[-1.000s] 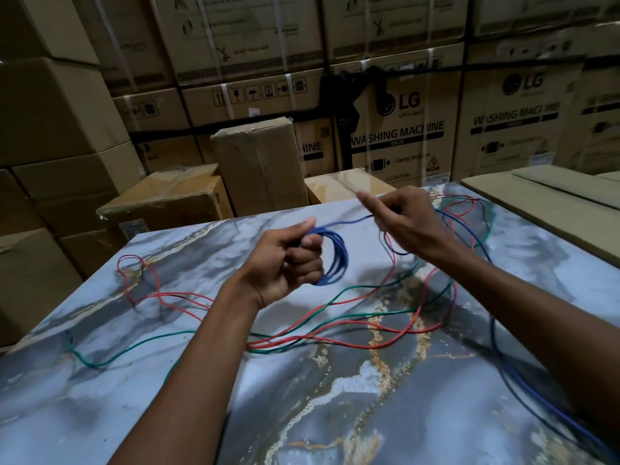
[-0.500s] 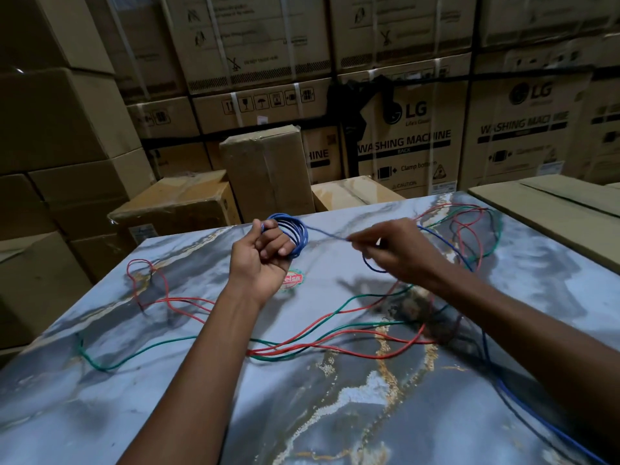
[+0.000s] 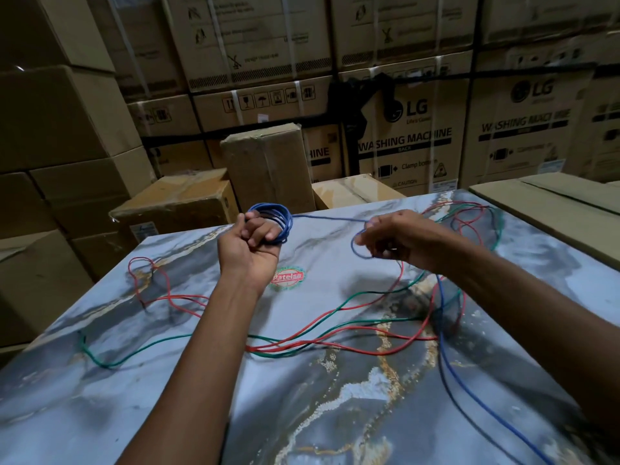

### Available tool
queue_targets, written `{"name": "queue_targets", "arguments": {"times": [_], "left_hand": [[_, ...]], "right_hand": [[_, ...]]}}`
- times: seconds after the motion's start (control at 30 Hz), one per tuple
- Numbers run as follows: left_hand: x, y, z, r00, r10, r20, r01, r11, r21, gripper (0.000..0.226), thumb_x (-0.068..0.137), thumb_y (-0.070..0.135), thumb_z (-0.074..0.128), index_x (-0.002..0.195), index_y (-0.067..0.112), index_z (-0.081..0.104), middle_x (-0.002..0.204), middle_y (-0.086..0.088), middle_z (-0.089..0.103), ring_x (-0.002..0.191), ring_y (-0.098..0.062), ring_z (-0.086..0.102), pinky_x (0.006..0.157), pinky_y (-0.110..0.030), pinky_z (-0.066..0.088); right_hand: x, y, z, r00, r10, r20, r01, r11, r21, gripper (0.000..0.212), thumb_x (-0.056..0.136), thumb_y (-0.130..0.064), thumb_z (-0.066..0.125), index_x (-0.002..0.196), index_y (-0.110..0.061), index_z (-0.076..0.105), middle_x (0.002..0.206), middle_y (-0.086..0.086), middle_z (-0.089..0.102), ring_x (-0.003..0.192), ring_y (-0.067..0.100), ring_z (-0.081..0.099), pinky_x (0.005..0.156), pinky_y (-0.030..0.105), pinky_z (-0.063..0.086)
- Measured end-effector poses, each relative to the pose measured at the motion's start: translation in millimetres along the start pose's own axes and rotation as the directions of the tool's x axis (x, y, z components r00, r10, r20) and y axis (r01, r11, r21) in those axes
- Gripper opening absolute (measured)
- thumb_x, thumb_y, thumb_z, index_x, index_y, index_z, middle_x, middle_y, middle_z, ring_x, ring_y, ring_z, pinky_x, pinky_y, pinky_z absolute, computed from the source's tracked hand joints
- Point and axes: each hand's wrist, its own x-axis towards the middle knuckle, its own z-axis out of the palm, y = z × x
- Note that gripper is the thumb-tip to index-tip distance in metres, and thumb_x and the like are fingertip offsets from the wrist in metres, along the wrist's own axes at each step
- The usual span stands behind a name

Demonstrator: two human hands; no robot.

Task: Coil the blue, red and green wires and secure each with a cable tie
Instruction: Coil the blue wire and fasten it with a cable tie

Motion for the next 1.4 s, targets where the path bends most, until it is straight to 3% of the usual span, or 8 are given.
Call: {"name": "queue_targets", "arguments": {"times": [0.13, 0.3, 0.5, 0.6, 0.73, 0.97, 1.1, 1.4], "left_hand": [[0.5, 1.2, -1.1, 1.000, 0.020, -0.012, -0.020, 1.000, -0.016, 0.039, 0.108, 0.020, 0.027, 0.075, 0.013, 0.047, 0.048, 0.008, 0.030, 0.037, -0.007, 0.025, 0.045, -0.020, 0.031], [8.4, 10.6, -13.5, 0.991, 0.082, -0.109, -0.086, 0.996, -0.032, 0.038, 0.107, 0.018, 0.026, 0.074, 0.013, 0.045, 0.045, 0.009, 0.029, 0.035, -0.006, 0.024, 0.049, -0.020, 0.027], [14.3, 9.7, -26.2, 0.973, 0.112, -0.201, -0.107, 0.994, 0.035, 0.039, 0.108, 0.019, 0.029, 0.074, 0.014, 0.046, 0.043, 0.009, 0.030, 0.034, -0.006, 0.025, 0.043, -0.020, 0.030], [13.5, 4.4, -24.1, 0.967, 0.149, -0.208, -0.123, 0.983, 0.134, 0.040, 0.110, 0.023, 0.030, 0.075, 0.015, 0.046, 0.044, 0.009, 0.032, 0.035, -0.006, 0.026, 0.049, -0.022, 0.030], [10.3, -6.7, -17.8, 0.974, 0.161, -0.158, -0.110, 0.950, 0.292, 0.038, 0.111, 0.026, 0.030, 0.077, 0.015, 0.046, 0.046, 0.008, 0.034, 0.038, -0.006, 0.030, 0.053, -0.023, 0.033], [-1.1, -36.5, -3.0, 0.995, 0.100, -0.027, -0.075, 0.874, 0.479, 0.035, 0.110, 0.024, 0.034, 0.084, 0.009, 0.051, 0.053, 0.000, 0.056, 0.048, -0.012, 0.051, 0.050, -0.021, 0.046], [-9.1, -52.9, -1.3, 0.993, 0.038, 0.113, -0.104, 0.732, 0.673, 0.036, 0.110, 0.022, 0.033, 0.094, 0.003, 0.059, 0.062, -0.002, 0.068, 0.055, -0.012, 0.063, 0.068, -0.033, 0.049], [-18.1, -63.3, 3.4, 0.948, -0.197, 0.250, -0.107, 0.543, 0.833, 0.037, 0.108, 0.020, 0.033, 0.081, 0.006, 0.054, 0.051, 0.001, 0.039, 0.048, -0.011, 0.036, 0.053, -0.024, 0.033]], "right_hand": [[3.9, -3.8, -18.0, 0.997, 0.062, 0.053, -0.074, 0.958, 0.277, 0.007, 0.077, -0.010, 0.072, 0.072, -0.014, 0.075, 0.059, -0.005, 0.037, 0.049, 0.006, 0.033, 0.047, 0.018, 0.031], [2.5, -1.2, -43.4, 0.998, 0.053, 0.026, -0.046, 0.979, -0.200, 0.022, 0.088, -0.007, 0.072, 0.106, 0.005, 0.073, 0.061, -0.004, 0.052, 0.052, 0.009, 0.029, 0.048, 0.022, 0.021], [7.1, 17.4, -51.2, 0.982, -0.170, -0.087, 0.153, 0.973, -0.172, 0.013, 0.091, -0.009, 0.072, 0.101, -0.006, 0.080, 0.072, 0.005, 0.060, 0.051, 0.006, 0.044, 0.048, 0.018, 0.032], [4.3, 17.0, -35.6, 0.847, -0.529, 0.063, 0.390, 0.535, -0.749, 0.015, 0.090, -0.006, 0.071, 0.097, -0.010, 0.083, 0.078, 0.002, 0.077, 0.057, -0.005, 0.059, 0.056, 0.010, 0.043], [-5.9, 2.1, 5.4, 0.775, -0.505, 0.380, 0.489, 0.099, -0.867, 0.021, 0.083, -0.017, 0.056, 0.080, -0.009, 0.076, 0.064, 0.005, 0.063, 0.056, 0.020, 0.054, 0.057, 0.035, 0.044], [-30.4, -18.2, 42.6, 0.722, -0.616, 0.315, 0.659, 0.473, -0.585, 0.011, 0.092, -0.012, 0.071, 0.093, -0.012, 0.082, 0.069, -0.009, 0.067, 0.058, 0.002, 0.054, 0.057, 0.012, 0.034], [-24.5, -23.3, 31.6, 0.758, -0.632, 0.162, 0.635, 0.657, -0.407, 0.016, 0.096, -0.014, 0.068, 0.104, -0.008, 0.081, 0.087, -0.002, 0.077, 0.082, 0.016, 0.073, 0.071, 0.040, 0.058], [-14.3, -21.9, 5.9, 0.734, -0.679, -0.015, 0.561, 0.620, -0.549, 0.012, 0.093, -0.017, 0.072, 0.093, -0.012, 0.083, 0.080, 0.001, 0.077, 0.076, 0.018, 0.071, 0.067, 0.038, 0.056]]}}
